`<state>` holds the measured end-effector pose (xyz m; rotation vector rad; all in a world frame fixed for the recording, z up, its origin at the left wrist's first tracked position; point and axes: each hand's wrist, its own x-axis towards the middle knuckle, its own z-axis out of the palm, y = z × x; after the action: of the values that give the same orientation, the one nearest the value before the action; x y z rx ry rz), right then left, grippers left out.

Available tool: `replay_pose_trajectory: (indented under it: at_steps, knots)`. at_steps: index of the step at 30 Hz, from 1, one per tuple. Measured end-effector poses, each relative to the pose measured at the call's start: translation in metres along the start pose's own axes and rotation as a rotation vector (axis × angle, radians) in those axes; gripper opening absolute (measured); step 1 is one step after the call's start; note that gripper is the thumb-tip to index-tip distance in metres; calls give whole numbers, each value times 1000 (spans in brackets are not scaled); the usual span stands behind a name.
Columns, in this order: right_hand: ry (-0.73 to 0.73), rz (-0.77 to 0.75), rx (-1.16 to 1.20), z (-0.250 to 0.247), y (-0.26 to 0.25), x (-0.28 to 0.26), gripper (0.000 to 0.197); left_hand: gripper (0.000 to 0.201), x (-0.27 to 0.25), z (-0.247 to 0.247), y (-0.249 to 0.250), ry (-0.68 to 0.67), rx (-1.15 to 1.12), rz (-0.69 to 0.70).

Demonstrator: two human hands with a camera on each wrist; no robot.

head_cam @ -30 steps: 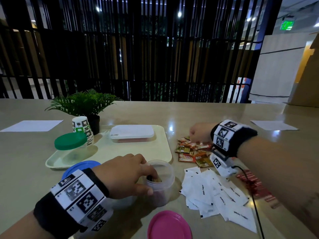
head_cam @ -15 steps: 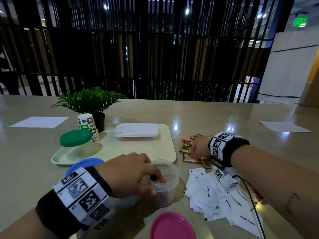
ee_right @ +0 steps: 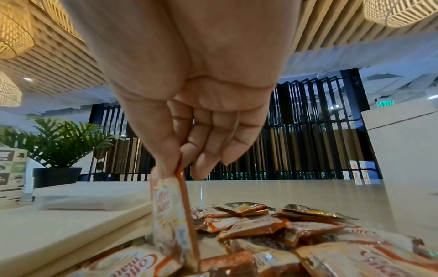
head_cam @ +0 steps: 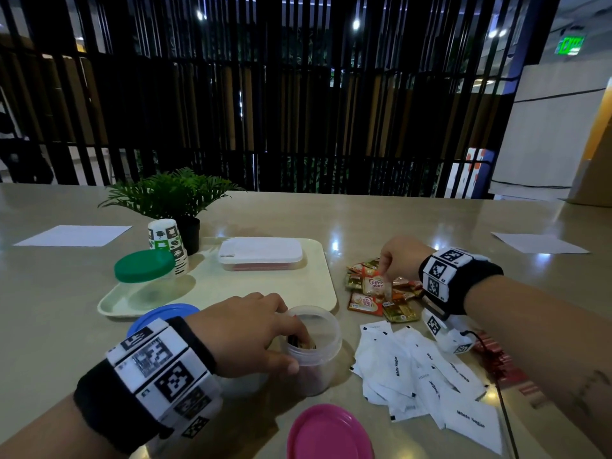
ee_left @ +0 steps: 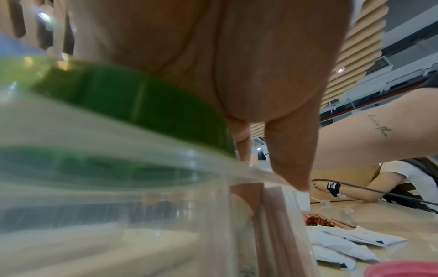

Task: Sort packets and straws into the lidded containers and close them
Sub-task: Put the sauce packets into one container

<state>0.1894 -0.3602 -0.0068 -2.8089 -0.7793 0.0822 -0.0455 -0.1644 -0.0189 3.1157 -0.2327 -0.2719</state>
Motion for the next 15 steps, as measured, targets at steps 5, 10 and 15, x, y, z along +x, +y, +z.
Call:
replay_pose_trajectory:
  at_steps: [5, 10, 15]
  knots:
    - [26, 43, 130, 0, 9, -6, 20, 45, -1, 0, -1, 3, -1, 1]
    - [61, 35, 196, -8, 11, -15, 11, 44, 0, 0, 0, 3, 12, 1]
    - [140, -114, 246, -28, -16, -44, 11, 44, 0, 1, -1, 3, -2, 1]
